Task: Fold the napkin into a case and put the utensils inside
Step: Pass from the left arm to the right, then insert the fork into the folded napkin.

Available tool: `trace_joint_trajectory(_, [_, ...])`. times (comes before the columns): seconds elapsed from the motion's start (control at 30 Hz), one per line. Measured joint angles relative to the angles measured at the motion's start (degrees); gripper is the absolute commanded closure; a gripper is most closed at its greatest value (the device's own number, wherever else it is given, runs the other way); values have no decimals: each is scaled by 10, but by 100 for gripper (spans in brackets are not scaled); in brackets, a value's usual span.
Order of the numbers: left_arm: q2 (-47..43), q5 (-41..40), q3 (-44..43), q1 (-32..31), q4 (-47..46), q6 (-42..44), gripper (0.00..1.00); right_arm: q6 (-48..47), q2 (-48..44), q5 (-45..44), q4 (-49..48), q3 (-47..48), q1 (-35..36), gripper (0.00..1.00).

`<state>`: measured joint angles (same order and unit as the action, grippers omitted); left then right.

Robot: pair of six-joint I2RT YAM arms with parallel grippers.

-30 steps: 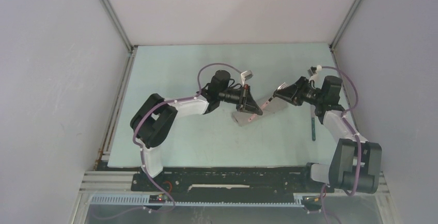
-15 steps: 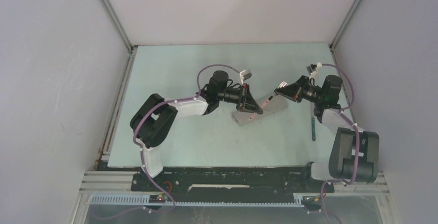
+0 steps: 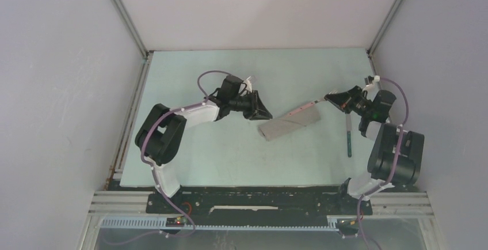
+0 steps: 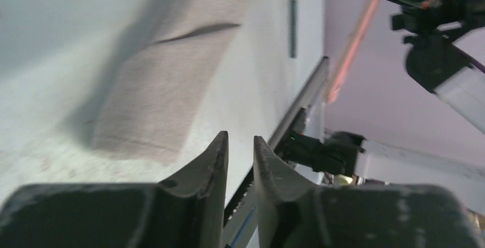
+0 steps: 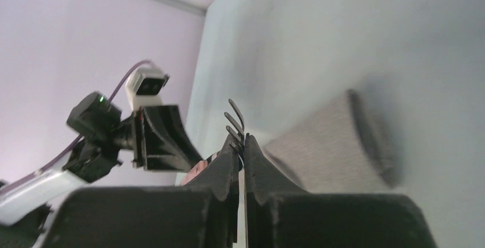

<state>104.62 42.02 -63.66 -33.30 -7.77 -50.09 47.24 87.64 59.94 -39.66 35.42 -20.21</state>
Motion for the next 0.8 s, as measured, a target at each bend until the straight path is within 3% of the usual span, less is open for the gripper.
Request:
trace_joint_trajectory(0.17, [2, -60, -2, 6, 80, 37, 89, -39, 43, -30, 23, 19, -17, 100])
trace_joint_trajectory(0.8, [52, -87, -6, -6, 115, 66, 94, -217, 118, -95, 189, 136, -3, 100])
